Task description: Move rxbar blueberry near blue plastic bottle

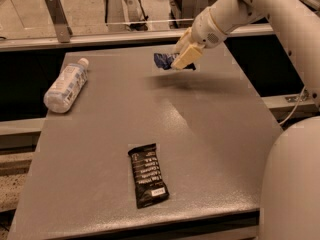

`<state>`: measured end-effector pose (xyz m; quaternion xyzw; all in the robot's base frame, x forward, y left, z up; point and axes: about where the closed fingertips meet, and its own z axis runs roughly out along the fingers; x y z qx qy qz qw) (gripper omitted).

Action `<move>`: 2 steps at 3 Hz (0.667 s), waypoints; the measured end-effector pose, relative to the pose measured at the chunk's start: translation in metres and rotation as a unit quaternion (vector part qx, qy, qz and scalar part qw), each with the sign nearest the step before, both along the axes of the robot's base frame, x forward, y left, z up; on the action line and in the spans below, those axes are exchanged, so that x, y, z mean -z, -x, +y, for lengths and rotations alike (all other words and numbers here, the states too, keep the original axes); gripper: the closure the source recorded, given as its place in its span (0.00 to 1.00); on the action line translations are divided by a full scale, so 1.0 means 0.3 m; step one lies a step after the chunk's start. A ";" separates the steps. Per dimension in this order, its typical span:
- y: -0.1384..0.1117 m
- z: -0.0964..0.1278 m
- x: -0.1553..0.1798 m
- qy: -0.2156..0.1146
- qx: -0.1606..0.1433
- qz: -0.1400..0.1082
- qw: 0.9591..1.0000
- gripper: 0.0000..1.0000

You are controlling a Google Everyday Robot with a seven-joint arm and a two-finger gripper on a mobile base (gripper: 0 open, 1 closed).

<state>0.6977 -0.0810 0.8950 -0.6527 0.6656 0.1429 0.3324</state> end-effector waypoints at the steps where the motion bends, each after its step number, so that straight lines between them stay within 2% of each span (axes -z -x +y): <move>1: -0.036 0.184 0.026 -0.018 -0.023 -0.005 1.000 1.00; 2: -0.049 0.290 0.049 -0.034 -0.038 -0.003 0.999 1.00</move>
Offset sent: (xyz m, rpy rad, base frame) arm 0.0191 0.1218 -0.0179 0.1072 -0.0105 0.1049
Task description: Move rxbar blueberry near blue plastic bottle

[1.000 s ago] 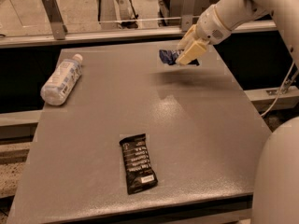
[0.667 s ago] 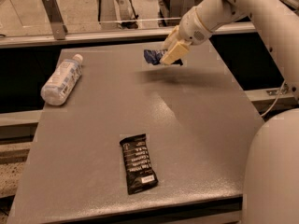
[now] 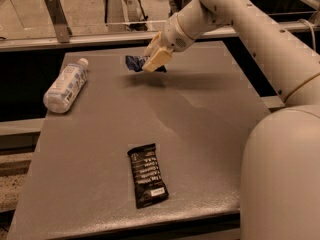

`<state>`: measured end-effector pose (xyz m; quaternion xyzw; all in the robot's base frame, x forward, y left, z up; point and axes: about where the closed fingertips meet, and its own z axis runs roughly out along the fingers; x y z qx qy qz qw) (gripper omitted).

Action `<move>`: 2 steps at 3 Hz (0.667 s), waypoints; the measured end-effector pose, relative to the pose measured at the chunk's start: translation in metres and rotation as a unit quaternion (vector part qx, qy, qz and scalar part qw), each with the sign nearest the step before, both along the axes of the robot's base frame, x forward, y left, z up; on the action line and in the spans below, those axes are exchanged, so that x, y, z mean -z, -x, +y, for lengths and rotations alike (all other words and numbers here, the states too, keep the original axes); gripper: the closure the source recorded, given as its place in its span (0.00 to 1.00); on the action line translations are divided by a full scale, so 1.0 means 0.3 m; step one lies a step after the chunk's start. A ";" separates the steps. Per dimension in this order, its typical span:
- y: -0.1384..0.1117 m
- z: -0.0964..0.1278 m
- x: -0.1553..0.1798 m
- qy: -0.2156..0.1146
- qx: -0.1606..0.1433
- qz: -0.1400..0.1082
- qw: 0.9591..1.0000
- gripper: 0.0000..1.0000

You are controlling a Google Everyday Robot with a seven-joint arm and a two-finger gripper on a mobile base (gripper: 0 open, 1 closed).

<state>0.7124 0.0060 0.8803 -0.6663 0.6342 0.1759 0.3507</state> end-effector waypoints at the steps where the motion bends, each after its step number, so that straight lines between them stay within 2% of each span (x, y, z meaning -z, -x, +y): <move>1: -0.006 0.135 0.034 -0.022 -0.024 0.008 0.999 1.00; 2: -0.009 0.261 0.054 -0.042 -0.049 0.014 0.998 1.00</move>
Offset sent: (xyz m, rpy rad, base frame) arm 0.0045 0.1206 -0.0180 0.1351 0.0329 0.1564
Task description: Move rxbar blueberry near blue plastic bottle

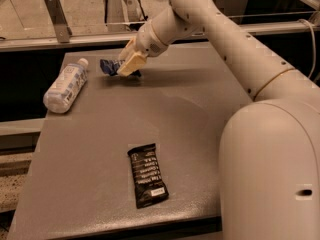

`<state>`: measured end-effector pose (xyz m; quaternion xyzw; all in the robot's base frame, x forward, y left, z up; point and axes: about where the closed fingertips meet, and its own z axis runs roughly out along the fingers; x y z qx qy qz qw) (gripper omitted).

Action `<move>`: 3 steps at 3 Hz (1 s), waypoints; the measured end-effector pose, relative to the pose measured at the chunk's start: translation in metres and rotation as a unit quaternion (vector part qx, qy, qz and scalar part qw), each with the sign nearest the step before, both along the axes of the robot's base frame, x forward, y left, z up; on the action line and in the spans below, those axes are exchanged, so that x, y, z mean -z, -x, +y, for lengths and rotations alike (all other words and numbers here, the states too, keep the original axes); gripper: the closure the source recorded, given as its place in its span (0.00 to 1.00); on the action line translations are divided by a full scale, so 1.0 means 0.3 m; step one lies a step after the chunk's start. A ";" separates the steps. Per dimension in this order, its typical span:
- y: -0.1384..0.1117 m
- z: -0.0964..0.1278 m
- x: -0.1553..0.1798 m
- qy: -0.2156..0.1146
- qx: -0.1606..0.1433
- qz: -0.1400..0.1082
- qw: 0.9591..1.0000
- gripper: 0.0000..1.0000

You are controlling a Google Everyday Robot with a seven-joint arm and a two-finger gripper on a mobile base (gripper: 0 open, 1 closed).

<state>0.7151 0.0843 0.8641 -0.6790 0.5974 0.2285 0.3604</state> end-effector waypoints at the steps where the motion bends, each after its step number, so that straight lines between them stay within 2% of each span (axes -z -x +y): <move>1: -0.008 0.085 0.018 -0.016 -0.013 0.011 1.000 0.84; 2: -0.011 0.130 0.036 -0.023 -0.019 0.019 0.999 0.61; 3: -0.015 0.143 0.048 -0.025 -0.016 0.024 0.999 0.38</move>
Offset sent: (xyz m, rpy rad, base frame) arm 0.0065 0.0500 -0.0119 0.0644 0.0516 0.0414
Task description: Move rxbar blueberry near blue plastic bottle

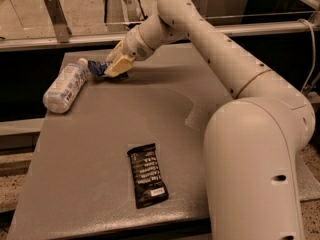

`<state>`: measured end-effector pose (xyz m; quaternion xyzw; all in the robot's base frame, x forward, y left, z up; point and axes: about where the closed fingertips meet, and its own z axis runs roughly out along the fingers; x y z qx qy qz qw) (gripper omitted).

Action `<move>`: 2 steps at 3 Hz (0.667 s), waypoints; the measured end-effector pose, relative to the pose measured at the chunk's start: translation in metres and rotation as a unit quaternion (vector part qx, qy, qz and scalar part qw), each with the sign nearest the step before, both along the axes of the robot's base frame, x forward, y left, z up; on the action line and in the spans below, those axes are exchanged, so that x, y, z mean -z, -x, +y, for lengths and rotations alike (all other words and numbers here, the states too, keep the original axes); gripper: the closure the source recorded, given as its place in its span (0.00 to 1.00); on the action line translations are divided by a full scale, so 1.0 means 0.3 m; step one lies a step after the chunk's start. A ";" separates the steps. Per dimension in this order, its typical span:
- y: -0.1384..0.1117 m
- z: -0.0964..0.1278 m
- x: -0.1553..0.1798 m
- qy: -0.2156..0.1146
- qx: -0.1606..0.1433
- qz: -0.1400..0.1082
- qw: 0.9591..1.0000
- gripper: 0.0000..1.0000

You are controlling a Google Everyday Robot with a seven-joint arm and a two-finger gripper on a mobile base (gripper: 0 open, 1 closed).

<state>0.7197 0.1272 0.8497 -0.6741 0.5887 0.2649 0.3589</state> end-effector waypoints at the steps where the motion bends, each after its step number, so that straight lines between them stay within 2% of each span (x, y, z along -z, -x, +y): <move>1: -0.003 -0.001 0.005 0.000 0.003 0.001 1.000 0.15; 2: -0.008 -0.031 -0.002 0.004 0.013 -0.004 1.000 0.00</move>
Offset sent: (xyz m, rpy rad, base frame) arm 0.0049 -0.0271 0.0085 -0.0154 -0.0270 -0.0629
